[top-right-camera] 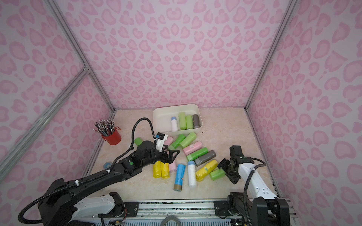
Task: Put the roll of trash bags into the storage box
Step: Pick up the roll of trash bags from the center of the board.
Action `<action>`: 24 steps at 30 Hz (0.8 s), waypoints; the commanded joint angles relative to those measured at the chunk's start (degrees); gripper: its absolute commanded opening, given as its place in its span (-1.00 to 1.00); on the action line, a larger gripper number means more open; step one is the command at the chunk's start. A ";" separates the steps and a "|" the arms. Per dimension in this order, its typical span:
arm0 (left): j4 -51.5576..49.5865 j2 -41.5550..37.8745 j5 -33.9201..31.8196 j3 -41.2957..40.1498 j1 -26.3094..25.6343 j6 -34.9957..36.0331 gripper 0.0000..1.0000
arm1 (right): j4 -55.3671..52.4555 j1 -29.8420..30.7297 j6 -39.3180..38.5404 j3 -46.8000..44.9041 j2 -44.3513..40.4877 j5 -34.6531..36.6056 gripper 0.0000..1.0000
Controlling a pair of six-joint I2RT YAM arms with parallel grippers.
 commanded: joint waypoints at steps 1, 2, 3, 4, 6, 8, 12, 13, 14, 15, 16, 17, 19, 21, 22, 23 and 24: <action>2.13 -0.13 -1.11 -0.21 -0.02 -0.43 0.99 | 0.92 -0.15 0.18 -0.83 0.68 0.75 0.76; 2.23 -0.13 -1.19 -0.32 -0.02 -0.52 0.99 | 1.04 -0.16 0.18 -0.88 0.92 0.76 0.75; 2.40 -0.13 -1.28 -0.38 -0.02 -0.56 0.99 | 1.24 -0.16 0.10 -1.01 1.13 0.68 0.75; 2.50 -0.13 -1.36 -0.53 -0.01 -0.57 0.99 | 1.43 -0.24 0.10 -1.12 1.31 0.63 0.74; 2.67 -0.04 -1.59 -0.71 -0.02 -0.77 0.99 | 1.88 -0.25 0.18 -1.32 1.50 0.84 0.73; 2.83 -0.04 -1.72 -0.85 -0.02 -0.87 0.99 | 2.19 -0.33 0.16 -1.62 1.67 1.09 0.68; 3.37 -0.22 -2.05 -1.30 -0.01 -1.20 0.99 | 2.96 -0.42 -0.24 -1.76 2.03 1.29 0.53; 3.53 -0.22 -2.23 -1.42 -0.02 -1.30 0.99 | 3.11 -0.42 -0.34 -1.76 2.11 1.29 0.48; 3.62 -0.22 -2.40 -1.39 0.06 -1.31 0.99 | 3.24 -0.44 -0.43 -1.76 2.12 1.37 0.45; 3.68 -0.22 -2.42 -1.44 0.10 -1.27 0.99 | 3.38 -0.51 -0.56 -1.76 2.20 1.33 0.38; 3.86 -0.13 -2.51 -1.52 0.07 -1.38 0.99 | 3.55 -0.51 -0.77 -1.76 2.21 1.16 0.34; 3.95 -0.05 -2.56 -1.53 0.12 -1.46 0.99 | 3.64 -0.51 -0.87 -1.76 2.29 1.11 0.32; 4.17 0.11 -2.60 -1.60 0.17 -1.50 0.99 | 3.88 -0.51 -1.20 -1.76 2.21 1.11 0.26; 4.34 0.26 -2.69 -1.58 0.16 -1.52 0.99 | 4.00 -0.51 -1.48 -1.71 2.12 1.18 0.23; 4.35 0.35 -2.82 -1.59 0.16 -1.66 0.99 | 3.97 -0.51 -1.62 -1.67 2.03 1.28 0.23; 4.35 0.39 -2.86 -1.61 0.16 -1.67 0.99 | 4.00 -0.51 -1.73 -1.67 2.02 1.36 0.23; 4.30 0.44 -2.93 -1.61 0.16 -1.75 0.99 | 4.12 -0.51 -1.92 -1.66 2.00 1.50 0.21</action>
